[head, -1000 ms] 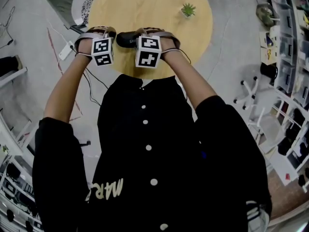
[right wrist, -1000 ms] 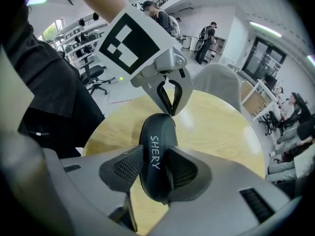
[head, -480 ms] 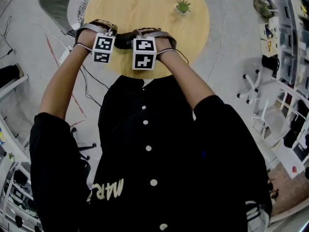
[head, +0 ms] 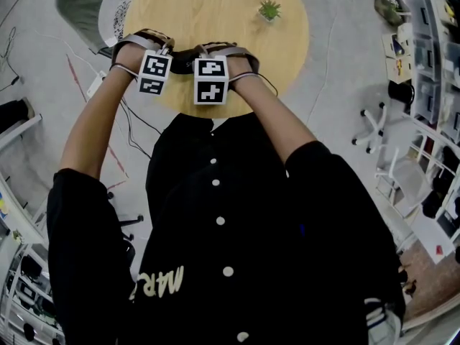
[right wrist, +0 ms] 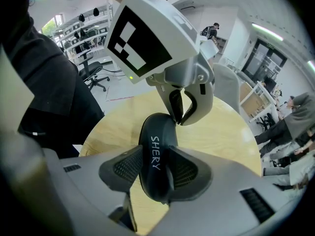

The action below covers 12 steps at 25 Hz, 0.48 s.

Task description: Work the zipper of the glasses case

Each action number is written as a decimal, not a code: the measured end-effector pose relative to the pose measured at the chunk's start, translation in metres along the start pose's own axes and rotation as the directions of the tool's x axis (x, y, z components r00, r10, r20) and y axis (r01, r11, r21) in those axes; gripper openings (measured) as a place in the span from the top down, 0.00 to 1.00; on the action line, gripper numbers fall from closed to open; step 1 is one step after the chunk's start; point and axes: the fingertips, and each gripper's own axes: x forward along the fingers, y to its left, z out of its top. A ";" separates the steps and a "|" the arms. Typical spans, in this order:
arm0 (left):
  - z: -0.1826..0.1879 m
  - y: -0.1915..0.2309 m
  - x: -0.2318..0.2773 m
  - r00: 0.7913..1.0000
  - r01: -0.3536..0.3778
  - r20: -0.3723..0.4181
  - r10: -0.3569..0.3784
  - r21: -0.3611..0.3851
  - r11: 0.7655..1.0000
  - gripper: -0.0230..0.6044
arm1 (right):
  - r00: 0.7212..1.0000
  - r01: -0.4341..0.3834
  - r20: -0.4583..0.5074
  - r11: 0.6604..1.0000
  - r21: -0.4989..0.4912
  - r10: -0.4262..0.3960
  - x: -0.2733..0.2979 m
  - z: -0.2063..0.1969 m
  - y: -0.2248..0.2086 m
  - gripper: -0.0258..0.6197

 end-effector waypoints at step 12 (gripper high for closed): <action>-0.015 -0.018 0.000 0.998 -0.016 -0.060 0.008 -0.135 0.991 0.75 | 0.999 0.047 -0.004 0.999 0.015 -0.047 -0.001 -0.001 0.002 0.69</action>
